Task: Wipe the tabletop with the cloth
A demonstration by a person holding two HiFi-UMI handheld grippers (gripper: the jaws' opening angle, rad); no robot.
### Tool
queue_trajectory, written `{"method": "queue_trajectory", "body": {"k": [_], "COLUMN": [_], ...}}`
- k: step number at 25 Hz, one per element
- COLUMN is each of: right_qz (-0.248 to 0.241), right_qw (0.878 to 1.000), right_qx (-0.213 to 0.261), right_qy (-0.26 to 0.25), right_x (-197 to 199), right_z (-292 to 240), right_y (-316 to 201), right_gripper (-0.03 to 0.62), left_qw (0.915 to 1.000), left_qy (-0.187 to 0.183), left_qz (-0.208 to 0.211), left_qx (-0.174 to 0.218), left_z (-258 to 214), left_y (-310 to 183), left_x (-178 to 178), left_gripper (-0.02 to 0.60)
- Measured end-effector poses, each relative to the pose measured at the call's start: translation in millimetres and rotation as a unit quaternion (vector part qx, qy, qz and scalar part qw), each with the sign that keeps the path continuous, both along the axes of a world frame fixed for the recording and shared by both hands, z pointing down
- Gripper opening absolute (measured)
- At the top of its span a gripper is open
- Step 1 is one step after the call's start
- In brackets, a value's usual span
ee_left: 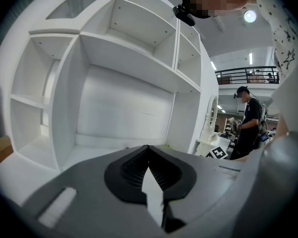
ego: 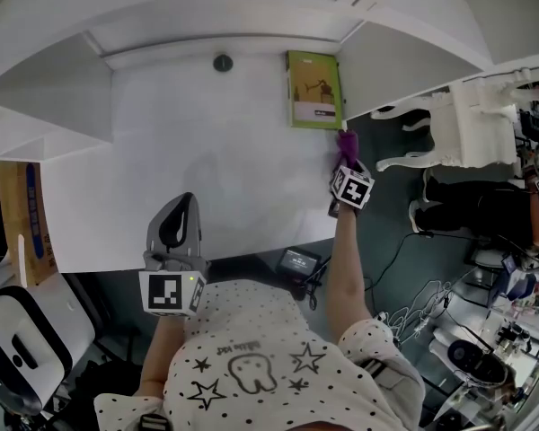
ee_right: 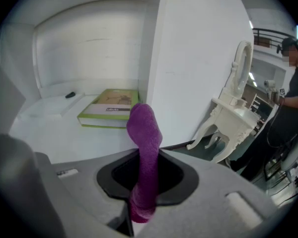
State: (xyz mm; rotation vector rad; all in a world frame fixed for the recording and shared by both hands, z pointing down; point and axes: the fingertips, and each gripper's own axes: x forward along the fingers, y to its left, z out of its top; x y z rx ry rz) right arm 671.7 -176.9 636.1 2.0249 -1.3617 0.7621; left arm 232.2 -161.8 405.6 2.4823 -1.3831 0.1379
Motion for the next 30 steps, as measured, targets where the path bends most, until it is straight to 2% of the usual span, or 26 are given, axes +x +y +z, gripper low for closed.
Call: {"method": "queue_trajectory", "body": {"k": [4, 8, 17, 24, 30], "right_qz": [-0.04, -0.085, -0.188, -0.249, -0.281], "right_qw": [0.999, 0.994, 0.969, 0.957, 0.951], "right_qx": [0.022, 0.039, 0.052, -0.002, -0.02], "right_qy": [-0.022, -0.055, -0.153, -0.151, -0.125], "right_x": [-48, -117, -288, -370, -402], "right_z": [-14, -31, -37, -8, 12], "right_y": [12, 16, 2, 1, -2], "right_gripper": [0.067, 0.067, 0.067, 0.067, 0.067], "left_qw": [1.0, 0.9999, 0.9997, 0.9997, 0.9996], "left_qy": [0.004, 0.01, 0.018, 0.016, 0.018], "left_qz": [0.002, 0.007, 0.008, -0.014, -0.017], "left_qx": [0.001, 0.006, 0.015, 0.013, 0.014], "left_z": [-7, -11, -11, -15, -14], "left_y": [2, 7, 22, 27, 28], "left_x": [-3, -7, -31, -62, -77], "left_gripper": [-0.006, -0.005, -0.006, -0.005, -0.005]}}
